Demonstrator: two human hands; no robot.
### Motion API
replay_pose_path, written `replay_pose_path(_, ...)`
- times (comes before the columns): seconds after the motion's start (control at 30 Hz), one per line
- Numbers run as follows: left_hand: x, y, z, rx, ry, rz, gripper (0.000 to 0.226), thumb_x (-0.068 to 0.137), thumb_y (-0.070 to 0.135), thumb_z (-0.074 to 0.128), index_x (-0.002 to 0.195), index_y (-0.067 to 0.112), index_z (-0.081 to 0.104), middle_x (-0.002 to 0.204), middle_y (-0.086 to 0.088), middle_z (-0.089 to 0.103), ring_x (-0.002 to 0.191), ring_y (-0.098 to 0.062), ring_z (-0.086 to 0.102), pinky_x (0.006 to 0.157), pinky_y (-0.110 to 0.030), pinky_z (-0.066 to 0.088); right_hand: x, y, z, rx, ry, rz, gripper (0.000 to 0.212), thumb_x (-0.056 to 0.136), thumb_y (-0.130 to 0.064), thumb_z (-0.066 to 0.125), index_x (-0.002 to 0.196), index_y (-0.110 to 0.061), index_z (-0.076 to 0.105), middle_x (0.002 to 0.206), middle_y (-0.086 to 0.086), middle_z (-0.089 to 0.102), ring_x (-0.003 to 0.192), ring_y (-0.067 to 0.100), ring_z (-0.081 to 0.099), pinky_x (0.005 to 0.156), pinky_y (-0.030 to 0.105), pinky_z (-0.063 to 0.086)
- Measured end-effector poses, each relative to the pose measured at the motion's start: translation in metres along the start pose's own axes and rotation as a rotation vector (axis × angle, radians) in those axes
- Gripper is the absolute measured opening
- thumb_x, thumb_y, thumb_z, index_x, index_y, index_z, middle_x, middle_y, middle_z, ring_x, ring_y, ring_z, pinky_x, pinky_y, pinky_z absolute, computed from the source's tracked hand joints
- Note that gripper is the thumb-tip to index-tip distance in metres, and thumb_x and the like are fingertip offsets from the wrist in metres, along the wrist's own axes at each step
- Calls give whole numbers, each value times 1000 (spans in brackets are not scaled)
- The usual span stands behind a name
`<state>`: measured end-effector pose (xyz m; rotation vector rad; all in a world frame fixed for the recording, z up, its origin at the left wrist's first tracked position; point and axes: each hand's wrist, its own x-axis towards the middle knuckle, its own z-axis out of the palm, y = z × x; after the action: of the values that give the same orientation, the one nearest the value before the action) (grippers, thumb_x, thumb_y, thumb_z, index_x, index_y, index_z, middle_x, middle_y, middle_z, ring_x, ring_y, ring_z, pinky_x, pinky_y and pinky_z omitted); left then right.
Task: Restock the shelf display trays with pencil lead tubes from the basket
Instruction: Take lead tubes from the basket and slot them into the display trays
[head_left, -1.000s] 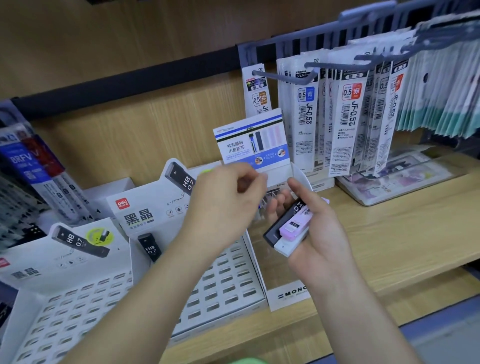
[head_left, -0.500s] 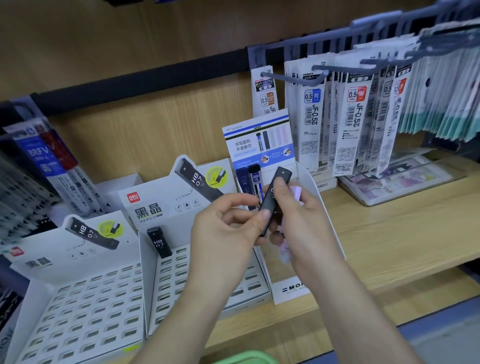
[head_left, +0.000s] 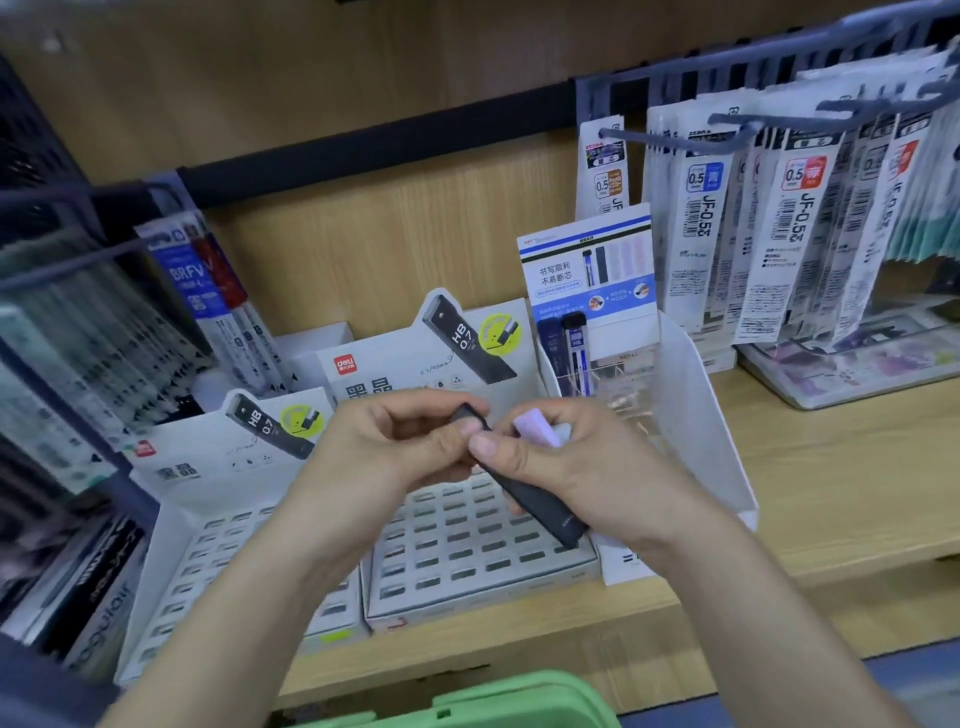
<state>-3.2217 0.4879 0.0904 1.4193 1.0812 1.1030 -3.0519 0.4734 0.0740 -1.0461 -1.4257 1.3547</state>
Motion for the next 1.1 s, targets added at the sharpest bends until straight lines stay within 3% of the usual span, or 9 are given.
replay_pose_path(0.1, -3, 4, -36, 28, 222, 65, 14, 70, 9, 70, 82, 14, 75, 75, -7, 73, 62, -16, 69, 60, -18, 55, 7, 7, 12, -23, 70, 133, 27, 92, -44, 62, 82, -20, 66, 65, 0, 64, 38, 6, 39, 37, 15, 30)
replay_pose_path(0.23, 3, 1, -78, 376, 504, 155, 16, 81, 1, 71, 92, 13, 72, 74, -4, 73, 63, -28, 69, 55, -15, 52, 19, 19, 21, 215, 186, 273, 12, 95, -25, 55, 98, -16, 63, 71, 0, 60, 42, 11, 37, 38, 21, 29)
replay_pose_path(0.37, 8, -17, -86, 654, 481, 179, 28, 83, 6, 72, 82, 33, 69, 70, 6, 71, 66, -15, 66, 66, -13, 50, 20, 23, 32, 567, 173, 301, 19, 97, -6, 43, 109, -4, 59, 77, 14, 66, 52, 14, 42, 41, 22, 34)
replay_pose_path(0.5, 8, -26, -84, 768, 445, 227, 18, 81, 9, 74, 93, 23, 75, 86, 11, 69, 73, 3, 62, 75, -8, 45, 18, 27, 37, 715, 158, 283, 21, 103, -10, 44, 121, -7, 56, 86, 19, 73, 60, 21, 63, 51, 27, 53)
replay_pose_path(0.6, 10, -30, -81, 820, 405, 243, 16, 79, 8, 75, 92, 18, 76, 87, 11, 68, 75, 9, 60, 76, -2, 43, 17, 30, 39, 650, 170, 296, 21, 105, -22, 44, 120, -19, 58, 88, 15, 75, 60, 23, 68, 48, 26, 55)
replay_pose_path(0.67, 11, -34, -79, 827, 396, 217, 17, 79, 8, 76, 93, 19, 76, 83, 14, 68, 72, 13, 59, 74, 0, 42, 17, 33, 41, 579, 210, 292, 21, 105, -25, 45, 120, -24, 59, 83, 10, 75, 53, 19, 62, 38, 19, 41)
replay_pose_path(0.8, 15, -36, -78, 840, 371, 190, 19, 77, 8, 77, 91, 21, 73, 79, 18, 65, 72, 8, 60, 75, 0, 44, 22, 42, 43, 424, 264, 295, 21, 104, -29, 47, 120, -25, 59, 78, 4, 73, 50, 14, 51, 35, 17, 28)
replay_pose_path(0.93, 19, -33, -79, 886, 318, 172, 17, 78, 12, 77, 93, 20, 76, 80, 17, 67, 74, 10, 60, 75, 0, 42, 25, 48, 44, 288, 262, 334, 19, 103, -29, 48, 113, -25, 62, 83, 3, 74, 50, 12, 53, 37, 18, 27)
replay_pose_path(1.1, 23, -37, -81, 961, 287, 242, 18, 82, 9, 73, 98, 15, 76, 92, 7, 69, 86, -7, 61, 82, -5, 40, 28, 55, 43, 232, 272, 364, 20, 102, -19, 46, 113, -20, 63, 88, 7, 68, 51, 12, 57, 37, 19, 29)
